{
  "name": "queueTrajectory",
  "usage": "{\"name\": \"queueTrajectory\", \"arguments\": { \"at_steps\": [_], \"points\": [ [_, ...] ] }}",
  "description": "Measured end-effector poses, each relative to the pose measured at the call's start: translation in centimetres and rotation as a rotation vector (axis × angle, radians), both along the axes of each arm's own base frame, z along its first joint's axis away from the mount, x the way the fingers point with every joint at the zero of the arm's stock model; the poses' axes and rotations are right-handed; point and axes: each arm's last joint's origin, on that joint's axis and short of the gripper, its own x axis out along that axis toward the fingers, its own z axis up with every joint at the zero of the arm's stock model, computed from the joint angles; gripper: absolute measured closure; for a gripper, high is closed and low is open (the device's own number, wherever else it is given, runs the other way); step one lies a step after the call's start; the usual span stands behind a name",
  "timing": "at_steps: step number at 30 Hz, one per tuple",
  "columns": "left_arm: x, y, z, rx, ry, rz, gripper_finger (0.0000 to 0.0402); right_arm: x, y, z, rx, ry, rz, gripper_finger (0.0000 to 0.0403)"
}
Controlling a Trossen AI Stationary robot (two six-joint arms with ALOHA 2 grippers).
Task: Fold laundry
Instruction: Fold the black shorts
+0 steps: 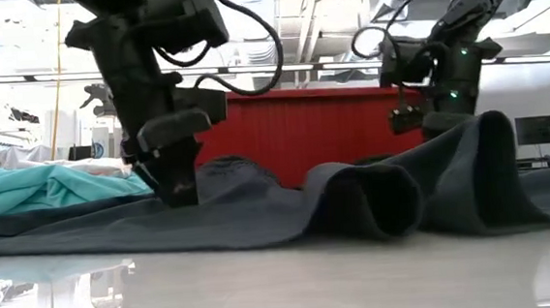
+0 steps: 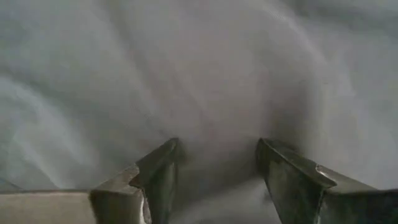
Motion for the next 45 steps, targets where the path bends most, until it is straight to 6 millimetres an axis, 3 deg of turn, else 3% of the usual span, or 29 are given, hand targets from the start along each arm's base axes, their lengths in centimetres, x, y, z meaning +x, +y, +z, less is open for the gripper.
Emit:
{"name": "queueTrajectory", "arguments": {
  "at_steps": [7,12,15,19,23,25,27,36,40,45],
  "points": [
    [-0.8,-4.9,-0.4,-0.135,-0.125,0.079,0.0194,-0.1,1.4,-0.3,0.024,0.016,-0.019,0.0387],
    [-0.3,-7.9,0.8,-0.224,-0.239,0.057,0.0194,-0.1,2.1,-0.1,0.006,0.046,-0.032,0.0369],
    [0.7,-8.3,3.7,-0.186,-0.317,0.009,0.0194,0.2,2.4,1.1,0.007,0.025,-0.025,0.0361],
    [2.0,-7.4,8.7,-0.051,-0.404,-0.091,0.0194,1.3,2.9,4.7,-0.006,-0.107,0.004,0.0365],
    [2.0,-5.4,12.2,0.271,-0.408,-0.100,0.0194,2.1,3.2,8.2,-0.039,-0.273,0.009,0.0376],
    [1.8,-3.5,11.7,0.407,-0.332,-0.079,0.0194,2.5,3.1,9.5,-0.078,-0.352,-0.014,0.0381],
    [2.1,-1.4,10.1,0.403,-0.260,-0.098,0.0194,2.7,3.0,9.8,-0.087,-0.372,-0.021,0.0383],
    [1.2,5.4,5.6,0.434,-0.149,-0.002,0.0212,3.3,2.8,9.0,-0.104,-0.344,-0.036,0.0376],
    [0.3,7.0,3.4,0.358,-0.145,-0.015,0.0223,3.4,2.5,9.1,-0.112,-0.353,-0.044,0.0379],
    [-1.4,8.6,1.1,0.328,-0.145,0.127,0.0234,3.6,1.1,9.1,-0.155,-0.381,-0.081,0.0373]
  ]
}}
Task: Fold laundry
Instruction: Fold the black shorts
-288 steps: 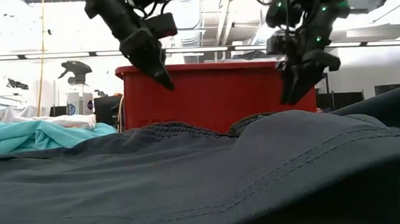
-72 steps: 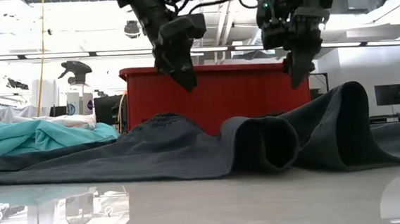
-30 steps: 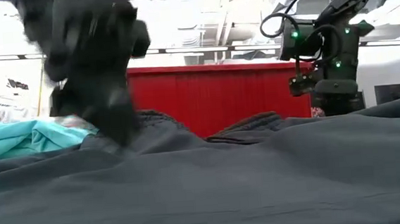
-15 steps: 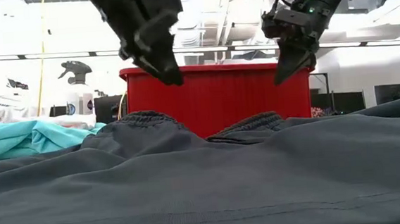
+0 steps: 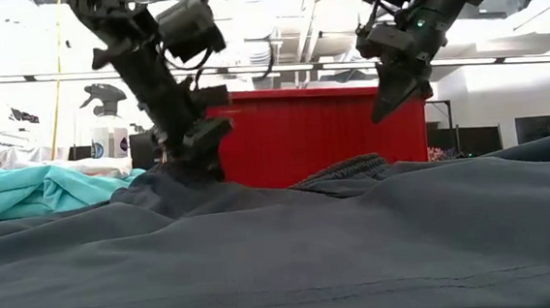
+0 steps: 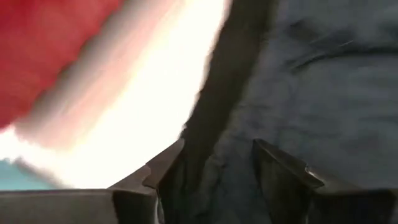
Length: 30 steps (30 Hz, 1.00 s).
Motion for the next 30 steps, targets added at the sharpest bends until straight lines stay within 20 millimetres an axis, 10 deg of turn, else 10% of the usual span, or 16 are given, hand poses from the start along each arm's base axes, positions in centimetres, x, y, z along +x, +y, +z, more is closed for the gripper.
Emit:
{"name": "queueTrajectory", "arguments": {
  "at_steps": [23,30],
  "points": [
    [-0.8,-0.1,-1.3,-0.108,0.016,-0.057,0.0244,1.4,-11.2,-8.8,-0.005,0.173,-0.168,0.0368],
    [0.7,-0.4,2.1,-0.108,-0.096,-0.070,0.0244,1.8,-11.5,-11.9,0.089,0.240,-0.159,0.0367]
  ]
}}
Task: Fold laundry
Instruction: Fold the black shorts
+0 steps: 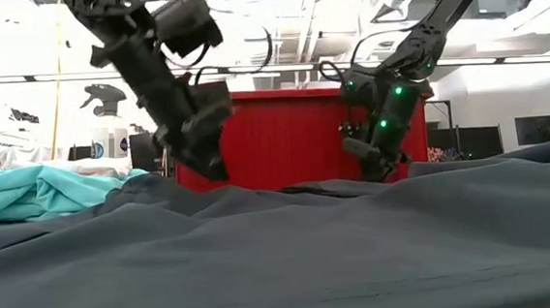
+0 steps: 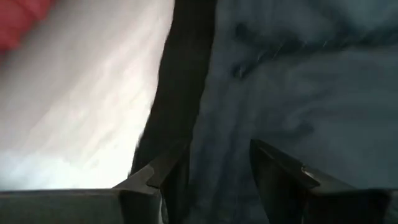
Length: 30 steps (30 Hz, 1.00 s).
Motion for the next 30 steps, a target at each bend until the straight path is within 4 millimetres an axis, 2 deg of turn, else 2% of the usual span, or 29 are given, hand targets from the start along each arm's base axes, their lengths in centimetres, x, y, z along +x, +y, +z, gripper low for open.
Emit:
{"name": "queueTrajectory", "arguments": {
  "at_steps": [2,6,10,13,18,22,25,30],
  "points": [
    [0.4,0.1,1.4,0.022,-0.017,-0.007,0.0244,0.0,0.2,0.3,-0.007,-0.002,0.004,0.0369],
    [0.8,0.2,5.5,0.115,-0.053,-0.031,0.0244,-0.6,0.7,2.7,-0.028,-0.053,0.019,0.0371],
    [0.0,0.2,8.8,0.194,-0.023,-0.100,0.0244,-1.7,1.2,7.2,-0.086,-0.151,0.022,0.0366],
    [-1.2,0.2,9.7,0.208,0.024,-0.125,0.0244,-3.1,2.1,9.8,-0.109,-0.159,0.061,0.0360],
    [-3.1,-0.2,10.3,0.057,0.027,-0.074,0.0244,-5.2,3.7,14.3,-0.148,-0.236,0.085,0.0340],
    [-4.1,-2.0,9.7,-0.092,0.044,-0.130,0.0244,-6.3,5.6,16.3,-0.004,-0.364,0.197,0.0339],
    [-4.5,-4.1,8.0,-0.134,0.084,-0.195,0.0244,-6.1,8.1,16.7,0.130,-0.399,0.277,0.0363],
    [-5.7,-8.6,6.0,-0.241,0.125,-0.343,0.0244,-5.2,13.8,16.0,0.300,-0.375,0.504,0.0386]
  ]
}}
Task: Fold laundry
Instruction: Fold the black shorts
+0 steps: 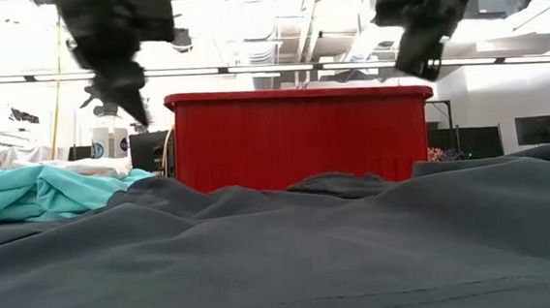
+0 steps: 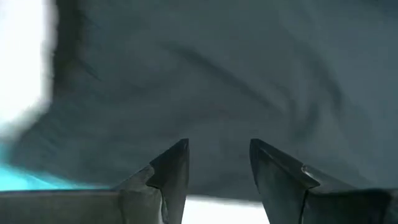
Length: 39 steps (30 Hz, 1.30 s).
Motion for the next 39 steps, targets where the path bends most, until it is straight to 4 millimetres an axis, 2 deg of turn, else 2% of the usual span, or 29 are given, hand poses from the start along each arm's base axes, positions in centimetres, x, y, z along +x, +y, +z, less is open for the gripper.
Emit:
{"name": "queueTrajectory", "arguments": {
  "at_steps": [4,6,9,14,17,21,25,28,35,39],
  "points": [
    [-1.3,-3.8,-0.1,0.041,-0.005,-0.171,0.0244,0.7,4.8,-0.6,-0.013,0.021,0.199,0.0360],
    [-1.9,-6.1,0.2,0.063,-0.063,-0.296,0.0244,1.0,7.0,-0.9,-0.017,0.021,0.268,0.0343],
    [-2.6,-8.7,0.7,0.123,-0.151,-0.387,0.0244,1.3,9.9,-1.1,0.020,0.006,0.333,0.0332],
    [-3.6,-12.0,1.2,0.266,-0.258,-0.666,0.0242,1.7,13.5,-1.8,0.029,-0.005,0.380,0.0323],
    [-3.6,-13.6,1.0,0.274,-0.315,-0.847,0.0232,1.5,15.3,-2.2,0.005,-0.019,0.414,0.0306],
    [-2.9,-14.6,0.0,0.307,-0.315,-0.958,0.0208,1.4,16.6,-2.7,0.028,0.008,0.417,0.0268],
    [-1.4,-15.7,-0.9,0.455,-0.320,-1.081,0.0186,1.3,17.0,-3.1,0.054,0.052,0.388,0.0230],
    [-0.3,-16.6,-2.3,0.492,-0.275,-1.158,0.0180,1.4,17.0,-3.3,0.072,0.077,0.359,0.0211],
    [1.4,-18.5,-5.8,0.607,-0.181,-1.277,0.0181,1.4,17.1,-3.4,0.079,0.089,0.350,0.0201],
    [1.8,-18.9,-6.7,0.586,-0.183,-1.318,0.0181,1.4,17.1,-3.4,0.077,0.092,0.350,0.0205]
  ]
}}
